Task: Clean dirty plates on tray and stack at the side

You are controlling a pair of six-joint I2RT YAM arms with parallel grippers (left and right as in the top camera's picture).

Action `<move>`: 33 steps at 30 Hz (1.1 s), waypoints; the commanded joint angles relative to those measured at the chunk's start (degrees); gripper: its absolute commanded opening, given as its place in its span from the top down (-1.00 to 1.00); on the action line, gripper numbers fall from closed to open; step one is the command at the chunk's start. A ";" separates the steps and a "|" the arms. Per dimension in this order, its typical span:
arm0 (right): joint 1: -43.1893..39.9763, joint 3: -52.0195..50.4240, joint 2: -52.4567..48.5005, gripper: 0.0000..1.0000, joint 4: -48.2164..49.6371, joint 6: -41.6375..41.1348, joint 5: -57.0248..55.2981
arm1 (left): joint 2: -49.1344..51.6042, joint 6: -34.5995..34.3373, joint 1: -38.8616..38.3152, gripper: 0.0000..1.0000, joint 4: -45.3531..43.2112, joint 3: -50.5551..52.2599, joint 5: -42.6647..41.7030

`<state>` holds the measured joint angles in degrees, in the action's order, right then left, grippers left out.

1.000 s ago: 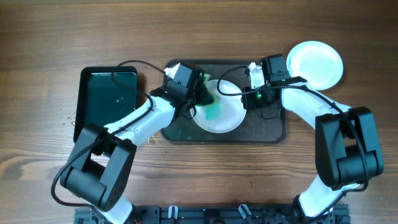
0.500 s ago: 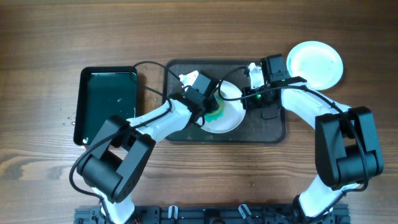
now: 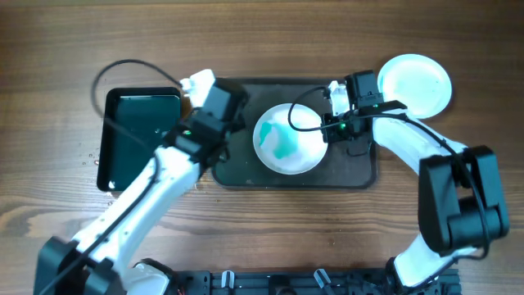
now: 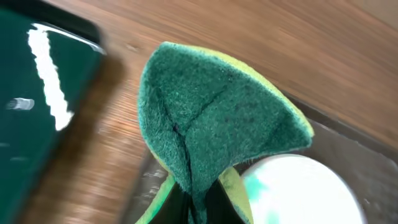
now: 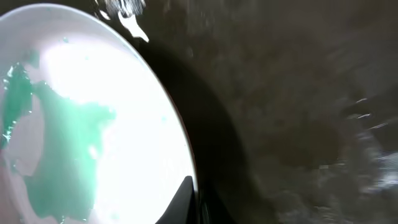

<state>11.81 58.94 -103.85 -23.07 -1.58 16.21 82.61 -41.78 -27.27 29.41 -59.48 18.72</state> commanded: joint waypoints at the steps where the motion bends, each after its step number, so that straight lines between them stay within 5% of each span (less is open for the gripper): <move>1: -0.35 0.48 6.10 0.91 0.17 4.26 -4.00 | -1.86 1.05 8.57 0.92 6.71 0.02 3.30; 6: 2.97 1.79 12.48 0.91 0.17 8.68 -7.89 | 0.83 1.07 21.00 0.92 10.12 1.07 -0.17; 17: 21.20 1.99 16.22 0.92 1.66 17.59 -46.10 | 12.04 1.11 34.42 0.90 2.08 2.71 -3.39; 24: 31.65 1.99 16.22 0.92 9.99 38.38 -73.46 | 11.63 1.14 35.06 -0.38 -0.09 2.25 -11.89; 29: 36.44 1.97 16.22 0.91 23.19 56.63 -81.31 | 6.14 1.11 35.06 -0.48 1.70 0.92 -11.91; 31: 37.73 1.97 16.22 0.91 31.52 65.33 -84.04 | 1.92 1.09 35.06 -0.96 2.36 0.85 -11.91; 33: 39.28 1.97 16.22 0.92 44.33 79.76 -87.73 | -2.51 1.09 35.06 -1.00 4.02 0.85 -11.89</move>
<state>49.63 59.48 -88.66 12.53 58.06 -63.53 86.74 -40.86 7.62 31.86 -57.19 7.33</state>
